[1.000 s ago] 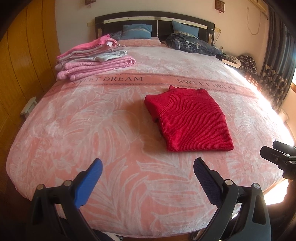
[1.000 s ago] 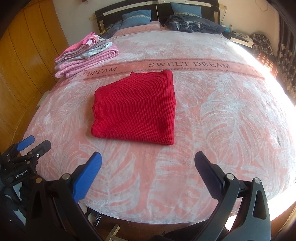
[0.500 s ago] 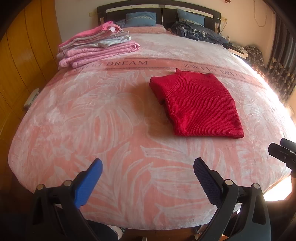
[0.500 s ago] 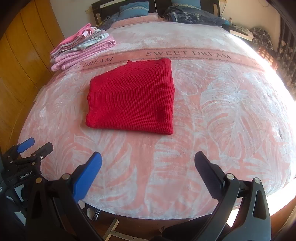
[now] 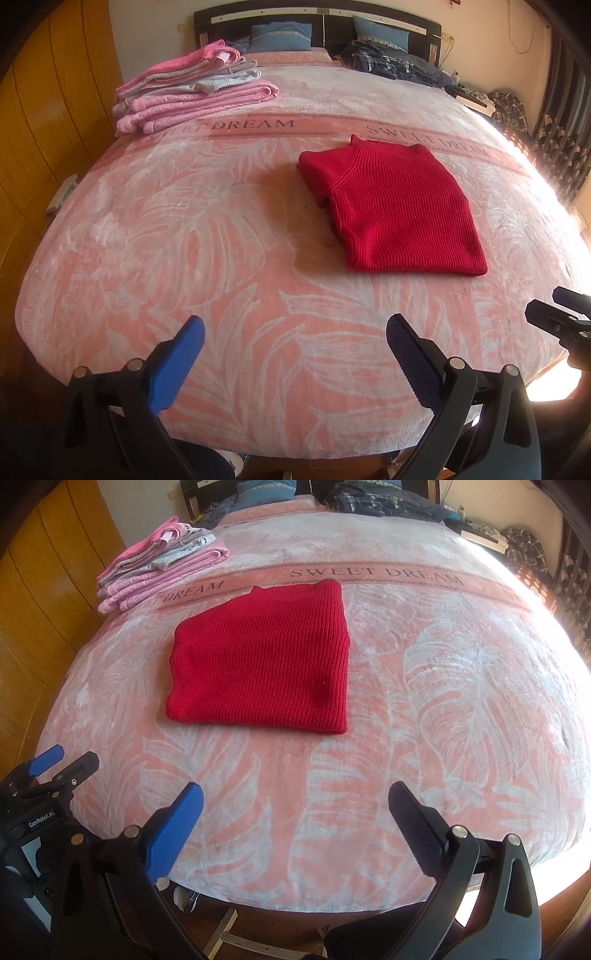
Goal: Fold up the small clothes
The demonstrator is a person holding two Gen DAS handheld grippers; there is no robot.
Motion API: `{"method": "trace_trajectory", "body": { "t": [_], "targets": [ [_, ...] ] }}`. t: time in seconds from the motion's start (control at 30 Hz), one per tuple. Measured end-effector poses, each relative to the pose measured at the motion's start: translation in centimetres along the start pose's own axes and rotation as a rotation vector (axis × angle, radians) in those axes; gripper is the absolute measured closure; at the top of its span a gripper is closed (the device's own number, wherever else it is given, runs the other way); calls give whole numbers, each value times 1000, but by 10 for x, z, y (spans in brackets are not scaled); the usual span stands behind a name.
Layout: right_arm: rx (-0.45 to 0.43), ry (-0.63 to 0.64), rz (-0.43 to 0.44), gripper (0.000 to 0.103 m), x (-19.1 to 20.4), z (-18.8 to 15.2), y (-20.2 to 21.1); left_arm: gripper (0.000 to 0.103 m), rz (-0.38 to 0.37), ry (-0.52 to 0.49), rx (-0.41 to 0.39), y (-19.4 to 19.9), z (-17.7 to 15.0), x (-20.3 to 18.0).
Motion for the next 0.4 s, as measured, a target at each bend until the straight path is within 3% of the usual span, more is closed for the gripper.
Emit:
{"method": "trace_trajectory", "body": {
  "t": [0.4],
  "targets": [
    [24,-28,4,3,-5,-2,-6,4,4,-1,-4,-1,0,0]
  ]
}}
Point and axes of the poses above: each gripper's, at about its wrist camera, not at the fingertips, and y roughly against the way its jaws point, x to its left, z to its top, the point moved 10 cm from there along -y, roughly the way its jaws point, and after that the axes turned 3 degrees about z, right-handed, at the moved point
